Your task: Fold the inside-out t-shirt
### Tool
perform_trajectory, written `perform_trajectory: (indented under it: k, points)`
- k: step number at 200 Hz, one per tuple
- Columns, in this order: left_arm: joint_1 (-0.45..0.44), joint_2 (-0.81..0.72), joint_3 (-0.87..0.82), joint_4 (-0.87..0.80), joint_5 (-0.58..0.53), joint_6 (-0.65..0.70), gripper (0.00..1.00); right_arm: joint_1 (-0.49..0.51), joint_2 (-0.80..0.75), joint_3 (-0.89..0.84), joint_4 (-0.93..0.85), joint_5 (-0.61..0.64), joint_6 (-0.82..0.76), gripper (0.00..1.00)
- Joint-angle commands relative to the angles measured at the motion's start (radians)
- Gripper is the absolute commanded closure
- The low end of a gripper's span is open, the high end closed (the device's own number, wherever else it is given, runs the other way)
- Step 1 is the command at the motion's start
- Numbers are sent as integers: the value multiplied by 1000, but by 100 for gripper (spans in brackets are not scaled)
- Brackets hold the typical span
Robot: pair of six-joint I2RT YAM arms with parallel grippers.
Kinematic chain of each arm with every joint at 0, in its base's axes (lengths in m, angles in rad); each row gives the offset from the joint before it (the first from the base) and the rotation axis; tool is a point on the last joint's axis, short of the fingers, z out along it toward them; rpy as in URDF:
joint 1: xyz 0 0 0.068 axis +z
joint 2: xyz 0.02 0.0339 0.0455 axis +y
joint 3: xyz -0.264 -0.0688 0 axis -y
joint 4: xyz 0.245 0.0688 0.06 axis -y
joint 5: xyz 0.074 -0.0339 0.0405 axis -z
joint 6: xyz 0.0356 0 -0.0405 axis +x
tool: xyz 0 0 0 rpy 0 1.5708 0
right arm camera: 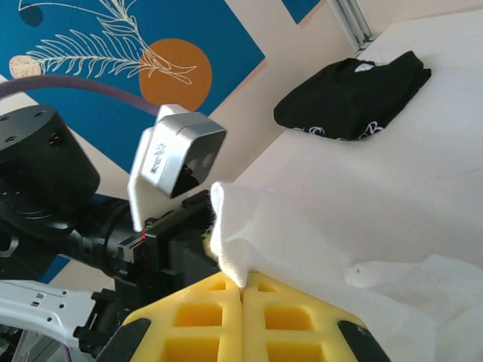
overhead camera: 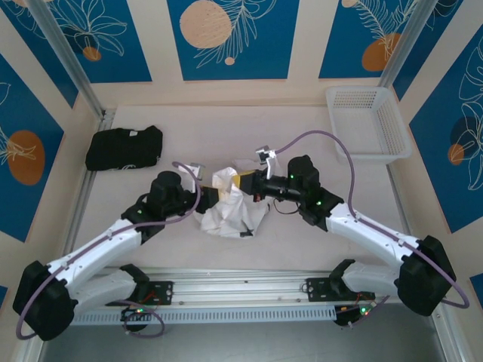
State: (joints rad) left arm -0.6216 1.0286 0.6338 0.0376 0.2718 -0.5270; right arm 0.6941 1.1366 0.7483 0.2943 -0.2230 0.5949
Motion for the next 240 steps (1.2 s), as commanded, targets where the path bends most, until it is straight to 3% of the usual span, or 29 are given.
perform_trajectory:
  k: [1,34,56,86,135,181,219,240]
  points:
    - [11,-25,27,145,147,7,98,-22,-78,-2,-115,89,-72,100]
    - [13,-154,-60,373,373,21,100,-64,-102,51,-321,159,-191,100]
    - [12,-183,-60,372,446,53,100,-90,-94,80,-371,125,-237,99]
    - [12,-181,-38,325,465,95,99,-122,-71,139,-483,67,-278,91]
    - [12,-165,-12,249,401,123,95,-123,-156,177,-683,104,-406,67]
    - [12,-155,0,201,333,121,96,14,-333,76,-569,117,-524,57]
    - [12,-155,3,199,324,107,97,179,-299,59,-499,190,-611,57]
    - [12,-157,3,202,324,100,97,225,-229,75,-485,298,-618,57]
